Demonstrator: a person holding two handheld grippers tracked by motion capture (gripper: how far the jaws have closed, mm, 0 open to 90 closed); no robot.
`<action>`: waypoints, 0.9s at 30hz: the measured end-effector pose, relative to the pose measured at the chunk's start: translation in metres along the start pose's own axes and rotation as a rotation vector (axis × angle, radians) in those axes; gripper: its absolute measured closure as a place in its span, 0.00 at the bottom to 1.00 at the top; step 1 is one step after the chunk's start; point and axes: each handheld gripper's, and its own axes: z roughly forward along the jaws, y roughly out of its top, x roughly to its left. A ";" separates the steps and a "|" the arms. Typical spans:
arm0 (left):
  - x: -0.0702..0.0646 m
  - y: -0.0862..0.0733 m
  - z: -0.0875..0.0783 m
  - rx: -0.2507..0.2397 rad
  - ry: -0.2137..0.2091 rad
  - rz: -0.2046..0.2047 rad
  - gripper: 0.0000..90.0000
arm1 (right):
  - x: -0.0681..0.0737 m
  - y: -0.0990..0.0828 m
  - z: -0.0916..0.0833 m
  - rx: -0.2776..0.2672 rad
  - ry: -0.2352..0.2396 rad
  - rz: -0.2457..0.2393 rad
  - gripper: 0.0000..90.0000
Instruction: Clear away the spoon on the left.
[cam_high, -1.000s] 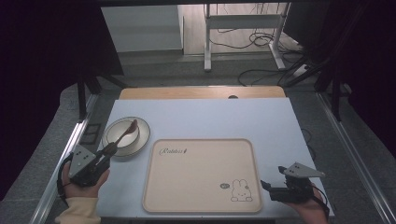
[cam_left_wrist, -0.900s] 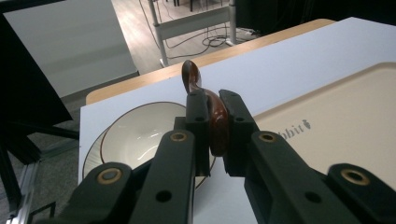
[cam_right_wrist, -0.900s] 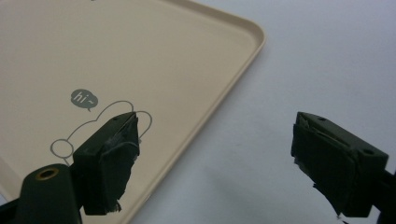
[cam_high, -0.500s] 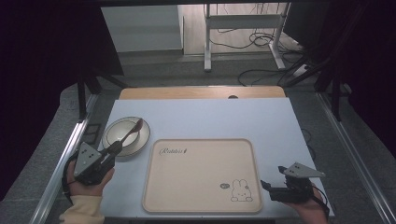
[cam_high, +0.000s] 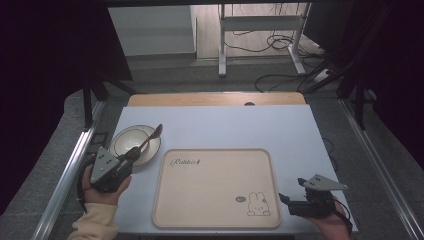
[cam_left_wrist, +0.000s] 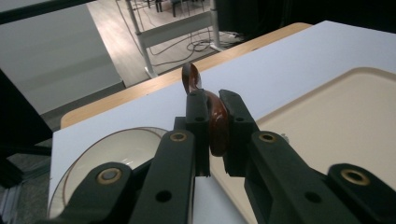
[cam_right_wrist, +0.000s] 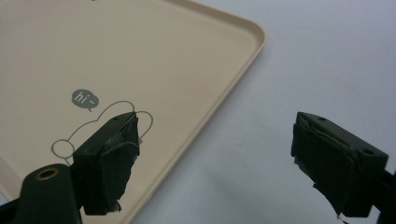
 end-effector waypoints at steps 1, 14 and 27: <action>-0.001 0.001 0.002 0.001 -0.002 0.003 0.94 | 0.000 0.000 0.000 -0.003 -0.001 0.000 0.17; -0.013 0.010 0.022 0.014 -0.040 0.026 0.94 | 0.000 0.000 -0.002 -0.008 -0.002 0.003 0.17; -0.024 0.002 0.023 0.049 -0.072 0.051 0.94 | 0.000 -0.001 -0.002 -0.005 0.001 -0.004 0.17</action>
